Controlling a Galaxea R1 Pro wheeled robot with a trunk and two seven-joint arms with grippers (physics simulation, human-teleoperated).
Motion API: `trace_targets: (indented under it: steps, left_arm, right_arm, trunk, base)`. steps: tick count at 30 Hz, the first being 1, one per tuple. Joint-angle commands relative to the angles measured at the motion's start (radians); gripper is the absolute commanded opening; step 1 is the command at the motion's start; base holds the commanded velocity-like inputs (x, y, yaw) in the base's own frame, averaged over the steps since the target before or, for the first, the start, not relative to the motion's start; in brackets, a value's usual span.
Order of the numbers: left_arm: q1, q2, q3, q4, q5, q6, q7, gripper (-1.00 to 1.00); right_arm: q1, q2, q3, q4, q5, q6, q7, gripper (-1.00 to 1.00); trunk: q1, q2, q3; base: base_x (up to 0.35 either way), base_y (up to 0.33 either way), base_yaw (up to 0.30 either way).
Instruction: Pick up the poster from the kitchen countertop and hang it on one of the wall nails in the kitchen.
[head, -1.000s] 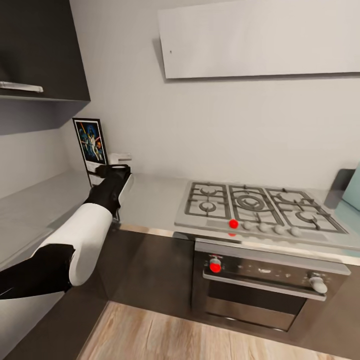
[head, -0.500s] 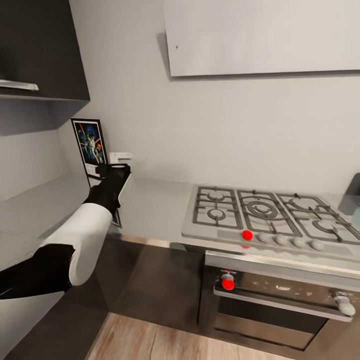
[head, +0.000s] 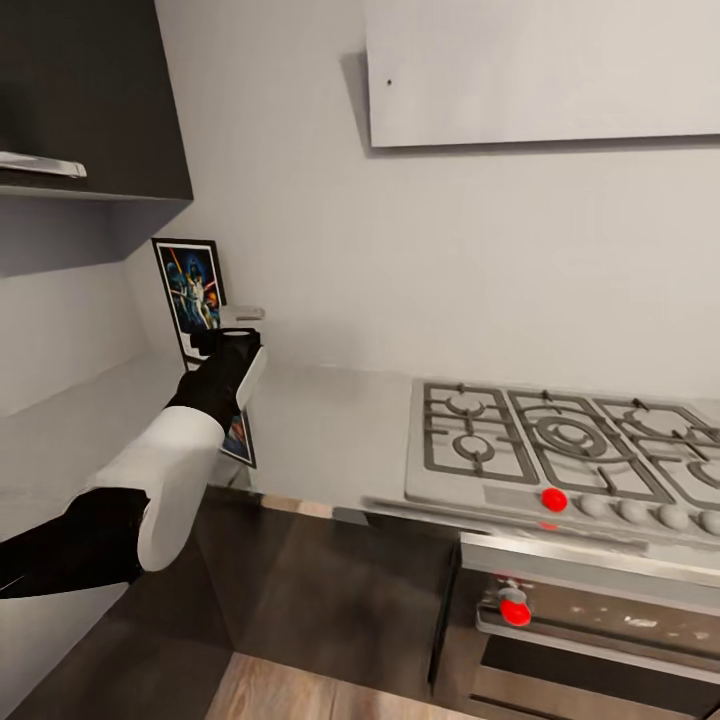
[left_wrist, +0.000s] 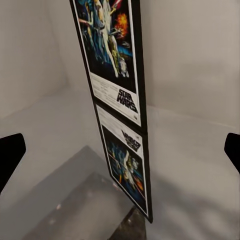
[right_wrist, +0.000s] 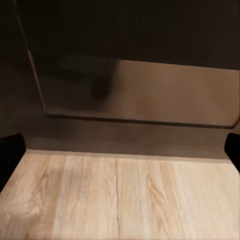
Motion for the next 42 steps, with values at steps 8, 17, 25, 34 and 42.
trace_targets:
  steps: [8, 17, 25, 34, 42]
  left_arm:
    - [0.0, -0.001, 0.0, 0.001, -0.007, 0.008, 0.001, 1.0]
    - [0.0, 0.0, 0.0, 0.002, -0.009, 0.007, 0.002, 1.0]
    - [0.0, 0.005, 0.0, -0.003, -0.01, 0.007, 0.004, 1.0]
    - [0.0, 0.04, 0.003, 0.002, -0.01, 0.013, 0.056, 1.0]
    - [-0.002, 0.087, 0.004, -0.001, -0.01, 0.125, 0.06, 1.0]
  right_arm:
    - [0.0, -0.005, 0.0, 0.017, 0.0, 0.0, -0.001, 1.0]
    - [0.0, -0.006, 0.001, 0.021, 0.0, 0.001, -0.001, 1.0]
    - [0.0, -0.006, 0.002, 0.021, 0.001, 0.001, -0.001, 1.0]
    - [0.0, -0.006, 0.0, 0.018, 0.0, -0.002, -0.001, 1.0]
    - [0.0, -0.006, 0.0, 0.014, -0.002, -0.002, -0.001, 1.0]
  trunk:
    - [0.0, -0.001, -0.001]
    - [0.0, -0.001, -0.001]
    - [0.0, -0.001, -0.001]
    - [0.0, -0.001, -0.001]
    - [0.0, -0.001, -0.001]
  base:
    - [0.189, 0.024, 0.0]
    - [0.131, 0.001, 0.0]
    - [0.259, 0.0, 0.0]
    - [0.054, 0.0, 0.0]
    - [0.001, 0.0, 0.0]
